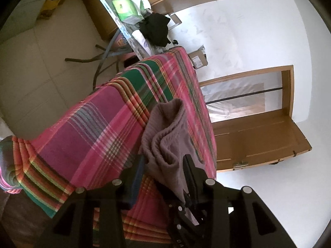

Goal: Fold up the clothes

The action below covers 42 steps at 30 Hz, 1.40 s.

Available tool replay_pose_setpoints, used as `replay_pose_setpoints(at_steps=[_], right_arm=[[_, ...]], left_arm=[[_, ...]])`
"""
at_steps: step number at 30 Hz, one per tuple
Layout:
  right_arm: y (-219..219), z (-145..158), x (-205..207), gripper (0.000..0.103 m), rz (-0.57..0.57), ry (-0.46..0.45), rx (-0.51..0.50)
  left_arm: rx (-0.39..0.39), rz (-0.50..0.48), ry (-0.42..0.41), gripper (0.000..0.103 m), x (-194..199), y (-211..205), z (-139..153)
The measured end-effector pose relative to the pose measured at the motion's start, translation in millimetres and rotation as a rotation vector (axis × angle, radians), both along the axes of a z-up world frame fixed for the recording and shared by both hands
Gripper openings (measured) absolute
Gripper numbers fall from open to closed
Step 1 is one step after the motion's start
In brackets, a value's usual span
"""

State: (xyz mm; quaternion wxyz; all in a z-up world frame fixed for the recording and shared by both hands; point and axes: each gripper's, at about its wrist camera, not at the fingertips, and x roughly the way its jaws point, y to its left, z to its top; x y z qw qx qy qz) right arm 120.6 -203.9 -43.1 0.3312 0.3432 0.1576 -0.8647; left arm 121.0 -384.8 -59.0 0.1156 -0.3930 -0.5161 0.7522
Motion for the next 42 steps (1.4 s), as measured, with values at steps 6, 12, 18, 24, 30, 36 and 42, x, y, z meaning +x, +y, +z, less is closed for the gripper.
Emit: replay_pose_setpoints(at_steps=[6,12,18,24,30,36,42], right_arm=[[2.1,-1.5,-0.9,0.013,0.001,-0.007,-0.013],[3.6,-2.0,-1.3,0.013,0.002,-0.005,-0.026],[6.0,-3.1,-0.3,0.013,0.002,-0.008,-0.039],[8.7,-3.8,0.5,0.013,0.005,-0.014,-0.055],[11.3,-3.9,0.8,0.013,0.005,-0.017,-0.065],[12.4,-2.4,6.1,0.034,0.022,0.006,-0.057],[-4.7,-0.8,21.3,0.036,0.072,0.102,0.014]], left_arm=[[0.021,-0.005,-0.054,0.042,1.3,1.2,-11.6],[0.040,-0.003,-0.074,0.044,-2.0,2.0,-13.9],[0.042,-0.008,-0.085,0.044,0.0,4.4,-15.1],[0.066,-0.005,-0.107,0.044,-6.9,7.2,-16.7],[0.087,0.024,-0.108,0.042,-12.7,9.8,-19.4],[0.077,0.077,-0.077,0.023,-5.4,3.4,-15.6],[0.047,0.054,-0.065,0.022,-5.6,0.8,-3.1]])
